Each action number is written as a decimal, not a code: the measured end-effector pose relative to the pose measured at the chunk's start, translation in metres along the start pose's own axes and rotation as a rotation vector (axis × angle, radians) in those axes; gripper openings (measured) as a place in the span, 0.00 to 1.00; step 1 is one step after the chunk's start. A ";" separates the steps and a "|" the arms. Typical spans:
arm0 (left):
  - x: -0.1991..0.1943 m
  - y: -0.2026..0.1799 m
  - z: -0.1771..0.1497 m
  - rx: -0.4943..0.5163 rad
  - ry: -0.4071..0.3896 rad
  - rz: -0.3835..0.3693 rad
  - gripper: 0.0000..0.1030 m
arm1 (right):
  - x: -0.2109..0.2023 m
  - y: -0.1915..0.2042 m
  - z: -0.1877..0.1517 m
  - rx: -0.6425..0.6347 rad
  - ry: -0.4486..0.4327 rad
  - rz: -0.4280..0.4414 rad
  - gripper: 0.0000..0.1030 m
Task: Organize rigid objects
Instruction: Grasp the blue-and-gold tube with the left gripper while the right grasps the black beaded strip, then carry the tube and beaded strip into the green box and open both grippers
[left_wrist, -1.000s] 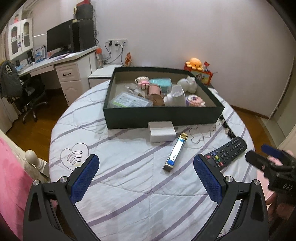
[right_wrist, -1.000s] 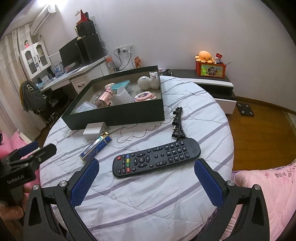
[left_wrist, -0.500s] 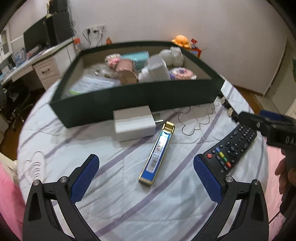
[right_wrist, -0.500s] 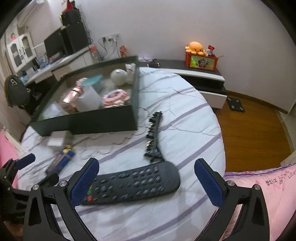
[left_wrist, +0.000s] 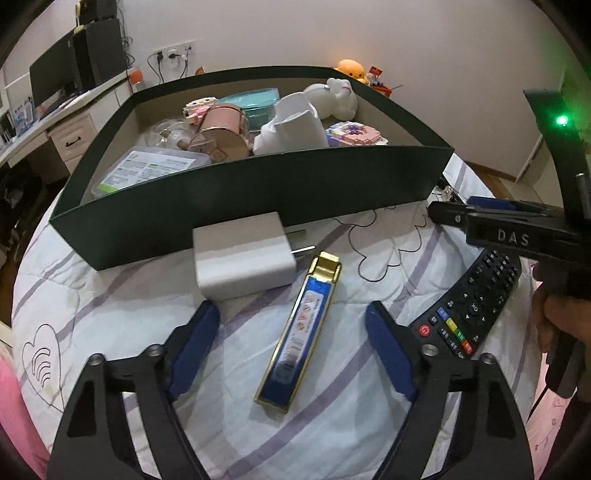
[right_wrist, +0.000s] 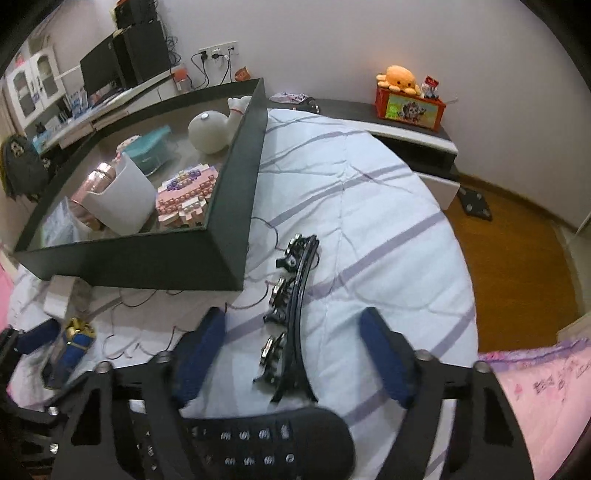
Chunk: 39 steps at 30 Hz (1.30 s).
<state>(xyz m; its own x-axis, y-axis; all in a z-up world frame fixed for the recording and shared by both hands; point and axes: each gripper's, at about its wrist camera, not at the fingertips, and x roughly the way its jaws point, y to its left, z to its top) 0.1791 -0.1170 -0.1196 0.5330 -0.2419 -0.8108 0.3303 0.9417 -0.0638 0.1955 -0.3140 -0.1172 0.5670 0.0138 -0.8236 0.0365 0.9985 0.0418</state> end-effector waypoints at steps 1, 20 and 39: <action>-0.002 0.002 -0.001 -0.002 -0.004 0.005 0.64 | -0.001 0.001 0.001 -0.008 -0.005 0.000 0.49; -0.037 0.020 -0.017 -0.069 -0.032 -0.085 0.15 | -0.040 0.018 -0.013 -0.044 -0.051 0.062 0.18; -0.083 0.048 0.050 -0.078 -0.189 -0.018 0.15 | -0.100 0.051 0.018 -0.082 -0.191 0.179 0.19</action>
<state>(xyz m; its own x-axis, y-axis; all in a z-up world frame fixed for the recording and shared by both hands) 0.1896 -0.0635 -0.0266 0.6666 -0.2912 -0.6862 0.2832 0.9505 -0.1283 0.1555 -0.2651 -0.0229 0.7039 0.1877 -0.6850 -0.1409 0.9822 0.1244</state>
